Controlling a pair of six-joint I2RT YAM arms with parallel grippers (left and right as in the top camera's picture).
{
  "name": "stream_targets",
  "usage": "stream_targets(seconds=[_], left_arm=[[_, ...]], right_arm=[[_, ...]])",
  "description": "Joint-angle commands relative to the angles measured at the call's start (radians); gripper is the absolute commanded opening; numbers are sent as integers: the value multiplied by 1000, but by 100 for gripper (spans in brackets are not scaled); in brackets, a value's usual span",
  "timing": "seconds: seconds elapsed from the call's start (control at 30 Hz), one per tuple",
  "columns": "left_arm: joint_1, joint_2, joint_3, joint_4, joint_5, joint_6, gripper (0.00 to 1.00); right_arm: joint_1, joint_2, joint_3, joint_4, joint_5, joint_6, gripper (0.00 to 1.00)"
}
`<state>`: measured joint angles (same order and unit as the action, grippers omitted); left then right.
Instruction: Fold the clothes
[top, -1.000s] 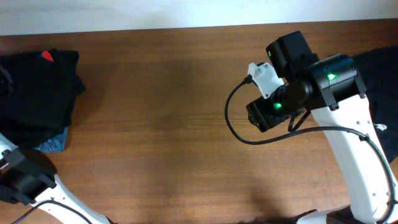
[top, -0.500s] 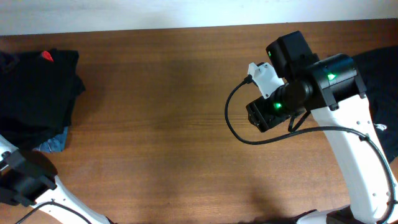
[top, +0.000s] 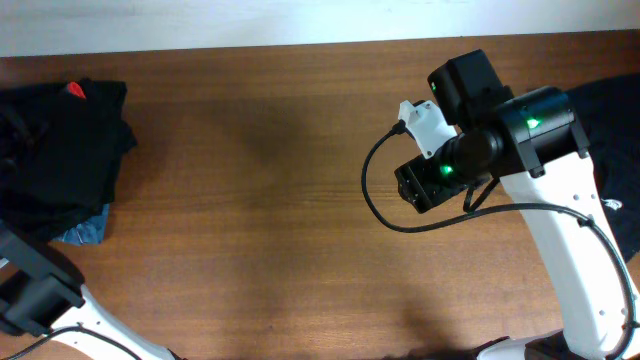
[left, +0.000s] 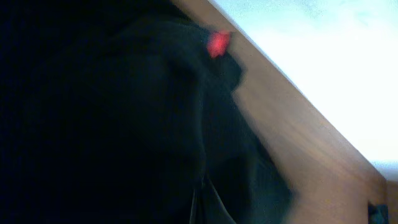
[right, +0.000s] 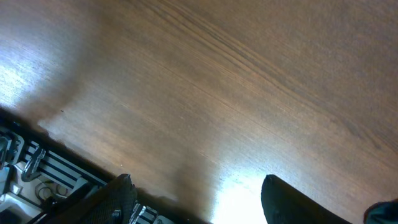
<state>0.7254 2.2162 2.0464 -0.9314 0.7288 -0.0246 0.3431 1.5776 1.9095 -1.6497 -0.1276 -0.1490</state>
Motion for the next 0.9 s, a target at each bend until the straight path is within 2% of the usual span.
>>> stream_targets(seconds=[0.0,0.13,0.37,0.4,0.43,0.47,0.5,0.73,0.8,0.87], left_arm=[[45,13,-129,86,-20,-32,1],[82,13,-224,139,-124,-32,3],[89,13,-298,198,-139,-27,8],[89,14,-299,198,-146,-27,12],[89,14,-300,198,-166,-27,21],[89,14,-301,198,-181,-27,25],[89,14,-301,197,-201,-27,39],[89,6,-296,193,-202,-23,49],[87,-29,-291,188,-203,-23,54],[80,-98,-288,198,-203,-24,60]], right_arm=[[3,-4,14,0,9,8,70],[3,-4,14,1,9,8,70],[3,-4,14,3,8,9,70],[3,-4,14,3,8,9,71],[3,-4,14,3,8,9,71],[3,-4,14,3,8,9,71],[3,-4,14,4,8,8,71],[3,-4,14,19,8,8,72],[3,-5,14,40,8,8,72],[3,-5,14,75,9,8,76]])
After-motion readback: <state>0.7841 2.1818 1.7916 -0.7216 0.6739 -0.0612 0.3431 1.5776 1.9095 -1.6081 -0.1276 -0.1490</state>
